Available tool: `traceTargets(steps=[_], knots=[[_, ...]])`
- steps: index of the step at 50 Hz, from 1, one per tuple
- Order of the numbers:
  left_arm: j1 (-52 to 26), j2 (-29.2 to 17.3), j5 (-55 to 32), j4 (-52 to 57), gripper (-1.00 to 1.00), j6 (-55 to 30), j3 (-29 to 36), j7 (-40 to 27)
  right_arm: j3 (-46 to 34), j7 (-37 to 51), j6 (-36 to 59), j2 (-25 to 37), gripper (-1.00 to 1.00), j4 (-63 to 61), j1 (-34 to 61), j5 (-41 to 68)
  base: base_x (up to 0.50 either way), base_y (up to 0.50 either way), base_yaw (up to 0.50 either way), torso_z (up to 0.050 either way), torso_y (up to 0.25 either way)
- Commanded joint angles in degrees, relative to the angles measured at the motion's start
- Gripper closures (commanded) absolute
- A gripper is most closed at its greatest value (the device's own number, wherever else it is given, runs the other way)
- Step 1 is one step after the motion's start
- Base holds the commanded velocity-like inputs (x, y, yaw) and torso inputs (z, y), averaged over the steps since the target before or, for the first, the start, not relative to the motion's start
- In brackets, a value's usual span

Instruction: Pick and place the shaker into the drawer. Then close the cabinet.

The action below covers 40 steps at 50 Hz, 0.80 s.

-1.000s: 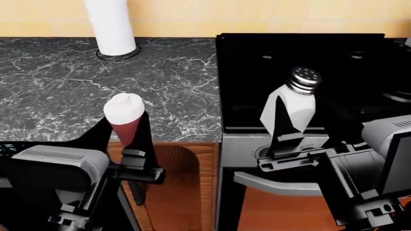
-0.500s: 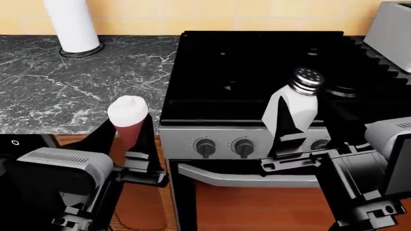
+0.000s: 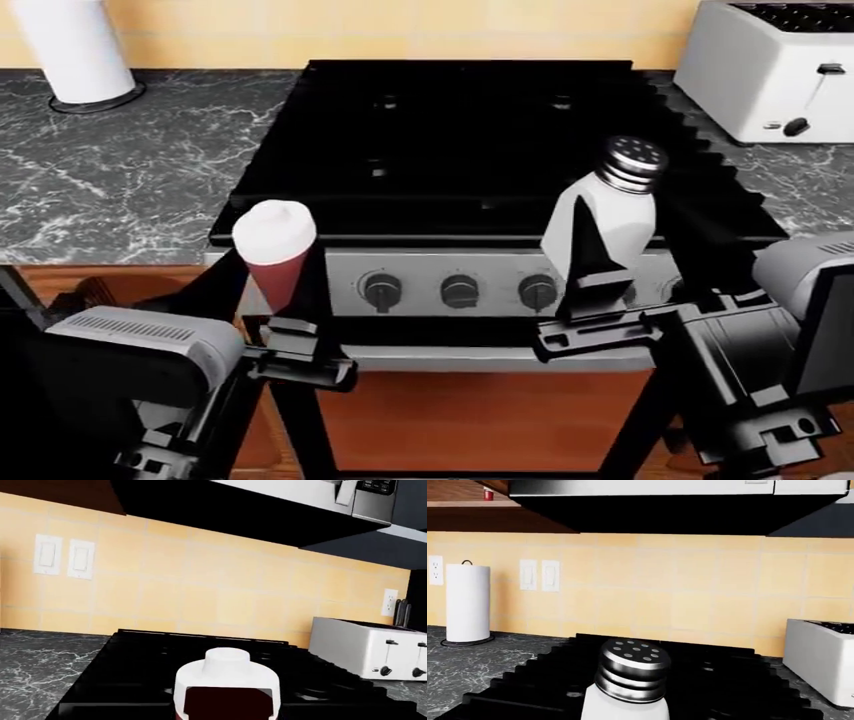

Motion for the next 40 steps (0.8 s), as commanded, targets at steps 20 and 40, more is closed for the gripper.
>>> traceTargets(steps=[20, 40], knots=[[0.7, -0.7, -0.7, -0.3, 1.0, 1.8, 1.1, -0.5, -1.1, 0.1, -0.6, 0.0, 1.0, 0.7, 0.3, -0.5, -0.08, -0.5, 0.0, 0.0, 0.0], [0.9, -1.0, -0.3, -0.7, 1.0, 2.6, 2.2, -0.5, -1.6, -0.2, -1.4, 0.2, 1.0, 0.9, -0.5, -1.3, -0.08, -0.5, 0.0, 0.0, 0.0]])
